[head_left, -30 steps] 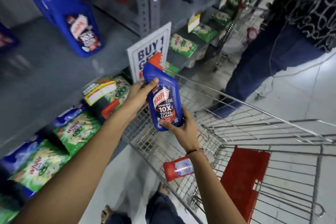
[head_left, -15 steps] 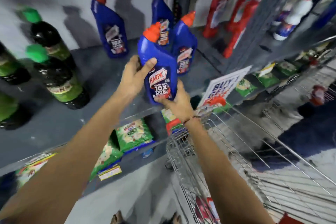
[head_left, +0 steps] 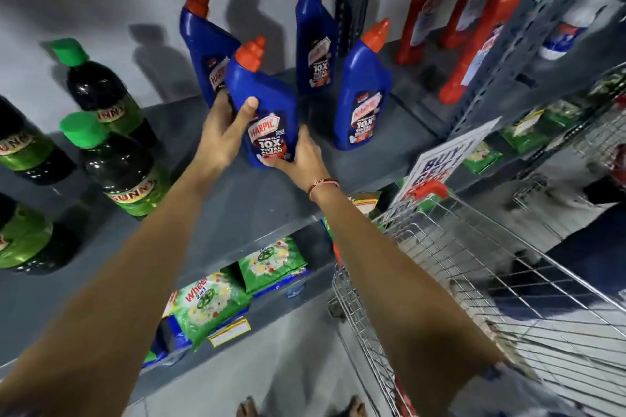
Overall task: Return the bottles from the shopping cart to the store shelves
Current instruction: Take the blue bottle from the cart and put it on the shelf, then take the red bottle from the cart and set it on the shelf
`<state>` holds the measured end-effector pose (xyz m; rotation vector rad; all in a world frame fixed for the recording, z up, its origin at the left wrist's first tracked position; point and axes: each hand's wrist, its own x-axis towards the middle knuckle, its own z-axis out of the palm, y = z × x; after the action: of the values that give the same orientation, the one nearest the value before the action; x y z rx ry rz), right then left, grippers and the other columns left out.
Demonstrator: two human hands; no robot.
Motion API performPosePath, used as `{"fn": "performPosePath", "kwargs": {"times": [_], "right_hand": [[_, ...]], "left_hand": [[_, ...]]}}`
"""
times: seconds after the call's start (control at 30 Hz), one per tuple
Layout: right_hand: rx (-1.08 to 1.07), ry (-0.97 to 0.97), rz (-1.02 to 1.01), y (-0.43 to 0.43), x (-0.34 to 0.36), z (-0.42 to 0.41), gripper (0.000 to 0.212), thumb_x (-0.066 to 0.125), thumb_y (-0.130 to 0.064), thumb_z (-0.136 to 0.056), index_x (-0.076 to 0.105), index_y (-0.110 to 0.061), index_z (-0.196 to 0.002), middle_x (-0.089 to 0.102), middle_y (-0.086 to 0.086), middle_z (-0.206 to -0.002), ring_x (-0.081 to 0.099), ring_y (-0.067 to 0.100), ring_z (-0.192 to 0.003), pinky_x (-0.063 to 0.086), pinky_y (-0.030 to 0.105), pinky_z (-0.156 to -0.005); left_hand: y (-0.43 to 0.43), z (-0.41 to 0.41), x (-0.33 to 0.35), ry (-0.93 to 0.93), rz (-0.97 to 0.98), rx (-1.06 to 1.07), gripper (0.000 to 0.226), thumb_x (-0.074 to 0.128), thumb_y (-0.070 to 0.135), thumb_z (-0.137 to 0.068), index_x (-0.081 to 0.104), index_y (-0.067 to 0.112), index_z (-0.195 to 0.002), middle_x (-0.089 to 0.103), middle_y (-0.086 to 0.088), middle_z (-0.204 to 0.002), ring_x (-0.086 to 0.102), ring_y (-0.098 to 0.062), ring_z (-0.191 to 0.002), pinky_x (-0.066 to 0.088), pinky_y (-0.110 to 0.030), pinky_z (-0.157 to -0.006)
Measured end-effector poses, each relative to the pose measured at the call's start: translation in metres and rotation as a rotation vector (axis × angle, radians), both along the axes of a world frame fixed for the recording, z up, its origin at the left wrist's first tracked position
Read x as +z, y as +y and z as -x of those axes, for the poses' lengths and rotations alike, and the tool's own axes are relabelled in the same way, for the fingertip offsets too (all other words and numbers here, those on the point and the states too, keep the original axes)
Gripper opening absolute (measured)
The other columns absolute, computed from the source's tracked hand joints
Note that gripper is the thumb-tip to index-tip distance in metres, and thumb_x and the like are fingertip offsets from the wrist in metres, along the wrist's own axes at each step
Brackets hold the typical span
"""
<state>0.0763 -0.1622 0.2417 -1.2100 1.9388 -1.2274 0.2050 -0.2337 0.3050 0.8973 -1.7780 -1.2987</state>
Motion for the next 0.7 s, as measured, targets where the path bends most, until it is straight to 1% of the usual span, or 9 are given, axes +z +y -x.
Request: {"fn": "performPosePath", "kwargs": {"times": [0.13,0.2,0.23,0.33,0.4,0.43,0.53,0.63,0.7], "right_hand": [[-0.022,-0.019,0.136,0.009,0.014,-0.017,0.075,0.077,-0.011,-0.074,0.035,-0.001,-0.135,0.053,0.022,-0.131,0.053,0.031,-0.12,0.041,0.03,-0.1],[-0.127,-0.055,0.233,0.037,0.014,-0.022,0.058,0.072,-0.013,-0.079,0.044,-0.005,-0.13,0.057,0.018,-0.123,0.058,0.026,-0.109,0.048,0.028,-0.091],[-0.181,-0.074,0.295,0.058,0.011,-0.021,0.05,0.069,-0.014,-0.081,0.049,-0.006,-0.126,0.058,0.016,-0.12,0.059,0.023,-0.104,0.051,0.028,-0.086],[-0.436,-0.143,0.24,0.147,-0.032,0.016,0.032,0.063,-0.017,-0.084,0.056,-0.007,-0.113,0.062,0.007,-0.11,0.061,0.023,-0.096,0.054,0.023,-0.074],[-0.603,-0.258,-0.008,0.221,-0.072,0.037,0.017,0.061,-0.012,-0.084,0.057,-0.01,-0.101,0.061,0.001,-0.093,0.06,0.024,-0.089,0.052,0.011,-0.06],[-0.66,-0.295,-0.146,0.256,-0.092,0.045,0.013,0.061,-0.009,-0.084,0.057,-0.008,-0.097,0.06,0.004,-0.088,0.059,0.027,-0.088,0.052,0.013,-0.057],[-0.777,-0.299,-0.451,0.331,-0.154,0.067,0.028,0.064,-0.008,-0.085,0.055,0.003,-0.109,0.063,0.028,-0.099,0.061,0.04,-0.094,0.051,0.044,-0.08],[-0.795,-0.431,-0.775,0.388,-0.199,0.067,0.037,0.063,-0.013,-0.086,0.054,0.01,-0.115,0.06,0.032,-0.118,0.057,0.041,-0.11,0.042,0.039,-0.089],[-0.829,-0.558,-0.853,0.418,-0.225,0.059,0.036,0.059,-0.023,-0.09,0.056,0.007,-0.11,0.059,0.032,-0.12,0.057,0.042,-0.111,0.044,0.04,-0.088]], "left_hand": [[0.021,-0.023,0.0,0.154,0.219,0.327,0.024,0.053,0.029,-0.091,0.05,0.023,-0.114,0.061,0.019,-0.109,0.054,0.006,-0.102,0.04,-0.01,-0.091],[0.053,-0.033,-0.012,0.104,0.361,0.527,0.037,0.053,0.033,-0.091,0.047,0.012,-0.121,0.051,0.002,-0.116,0.05,-0.009,-0.11,0.035,-0.007,-0.09],[0.071,-0.034,-0.019,0.074,0.38,0.522,0.037,0.052,0.033,-0.092,0.045,0.011,-0.122,0.047,-0.004,-0.115,0.048,-0.016,-0.111,0.035,-0.009,-0.091],[0.138,0.002,-0.053,-0.073,0.365,0.258,0.026,0.053,0.023,-0.091,0.049,0.015,-0.115,0.048,-0.008,-0.112,0.049,-0.022,-0.109,0.038,-0.016,-0.093],[0.179,0.035,-0.075,-0.193,0.372,0.017,0.023,0.054,0.02,-0.089,0.055,0.012,-0.11,0.054,-0.013,-0.111,0.051,-0.025,-0.108,0.038,-0.025,-0.097],[0.196,0.051,-0.086,-0.256,0.351,-0.118,0.024,0.055,0.021,-0.088,0.057,0.01,-0.108,0.055,-0.013,-0.111,0.052,-0.025,-0.108,0.038,-0.026,-0.097],[0.235,0.1,-0.12,-0.525,0.231,-0.56,0.035,0.061,0.021,-0.085,0.056,0.006,-0.116,0.052,-0.017,-0.122,0.05,-0.03,-0.116,0.037,-0.03,-0.1],[0.27,0.136,-0.156,-0.845,0.155,-0.877,0.053,0.06,0.031,-0.086,0.043,0.008,-0.131,0.037,-0.015,-0.139,0.038,-0.029,-0.13,0.033,-0.035,-0.107],[0.29,0.155,-0.18,-1.011,0.165,-0.998,0.062,0.06,0.039,-0.084,0.036,0.012,-0.135,0.031,-0.012,-0.143,0.037,-0.029,-0.129,0.036,-0.039,-0.104]]}}
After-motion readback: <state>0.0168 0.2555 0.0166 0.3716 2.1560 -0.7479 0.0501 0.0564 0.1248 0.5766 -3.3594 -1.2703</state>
